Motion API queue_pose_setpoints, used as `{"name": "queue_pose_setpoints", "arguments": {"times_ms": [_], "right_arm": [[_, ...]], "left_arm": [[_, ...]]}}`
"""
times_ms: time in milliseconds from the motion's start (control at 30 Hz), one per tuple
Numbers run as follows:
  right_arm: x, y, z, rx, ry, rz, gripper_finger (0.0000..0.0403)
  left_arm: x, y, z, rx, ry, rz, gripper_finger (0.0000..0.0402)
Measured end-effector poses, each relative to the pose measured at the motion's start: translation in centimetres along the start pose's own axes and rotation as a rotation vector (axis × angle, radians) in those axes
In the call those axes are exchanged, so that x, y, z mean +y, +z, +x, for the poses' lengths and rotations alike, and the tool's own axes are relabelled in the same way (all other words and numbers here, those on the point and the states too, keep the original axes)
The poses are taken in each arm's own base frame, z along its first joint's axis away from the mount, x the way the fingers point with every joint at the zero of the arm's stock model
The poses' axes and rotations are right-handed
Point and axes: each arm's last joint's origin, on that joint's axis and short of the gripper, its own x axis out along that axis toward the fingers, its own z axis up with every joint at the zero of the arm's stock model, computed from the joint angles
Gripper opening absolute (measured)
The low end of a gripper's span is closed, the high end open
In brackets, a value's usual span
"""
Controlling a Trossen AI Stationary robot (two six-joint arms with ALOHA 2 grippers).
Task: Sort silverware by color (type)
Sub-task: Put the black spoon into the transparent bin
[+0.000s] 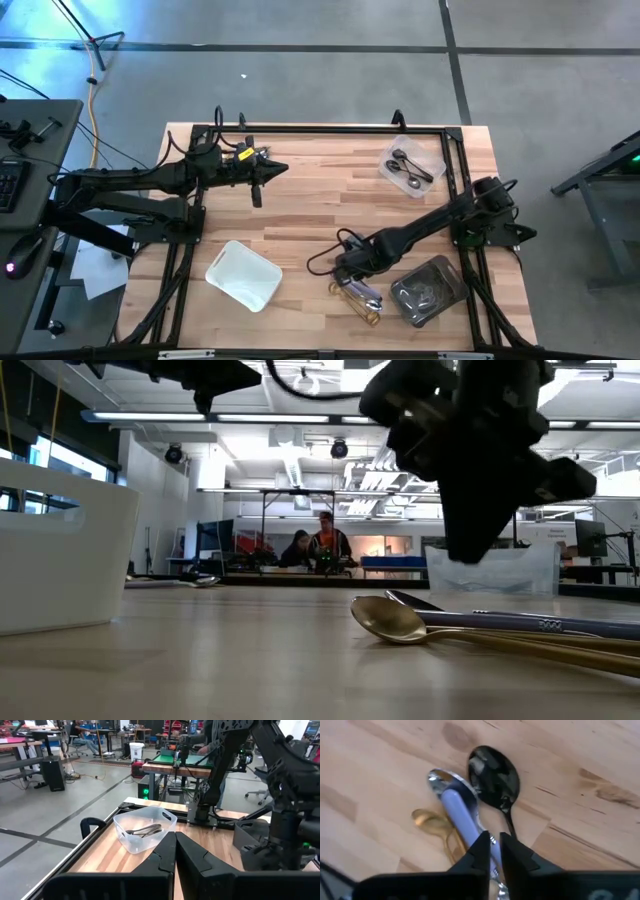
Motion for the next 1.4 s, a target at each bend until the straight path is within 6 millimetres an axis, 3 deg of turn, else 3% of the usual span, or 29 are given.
{"name": "queue_pose_setpoints", "arguments": {"times_ms": [200,333,1400], "right_arm": [[-0.1,0.0,1.3,0.023,-0.031,0.013,0.0116],[-0.4,0.0,1.6,0.026,-0.069,0.060,0.0143],[-1.0,0.0,4.1,0.035,-0.158,0.060,0.0139]], "left_arm": [[0.0,0.0,0.0,0.000,0.000,-0.026,0.0000],[0.0,0.0,0.0,0.001,0.000,-0.025,0.0000],[0.0,-0.1,0.0,0.011,0.000,-0.024,0.0000]]}}
